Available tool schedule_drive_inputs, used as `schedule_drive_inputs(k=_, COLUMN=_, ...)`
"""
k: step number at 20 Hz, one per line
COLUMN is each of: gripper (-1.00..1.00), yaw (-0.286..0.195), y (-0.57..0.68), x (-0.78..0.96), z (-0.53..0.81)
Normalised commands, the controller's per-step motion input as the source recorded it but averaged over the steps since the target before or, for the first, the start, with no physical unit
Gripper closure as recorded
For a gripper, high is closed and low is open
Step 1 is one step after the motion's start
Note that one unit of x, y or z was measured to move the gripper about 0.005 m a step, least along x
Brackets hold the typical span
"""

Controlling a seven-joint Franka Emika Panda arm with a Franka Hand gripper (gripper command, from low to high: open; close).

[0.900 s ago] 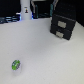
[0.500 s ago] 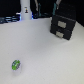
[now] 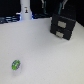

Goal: Open the kcup holder, insert the kcup into the holder, and close the kcup holder

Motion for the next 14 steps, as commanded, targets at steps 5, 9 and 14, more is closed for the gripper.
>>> schedule_drive_inputs(k=5, gripper=-1.00, yaw=-0.193, y=0.57, x=-0.34, z=-0.10)
schedule_drive_inputs(k=9, gripper=-1.00, yaw=-0.167, y=0.65, x=-0.34, z=-0.11)
schedule_drive_inputs(k=14, gripper=-1.00, yaw=-0.147, y=0.69, x=-0.33, z=-0.15)
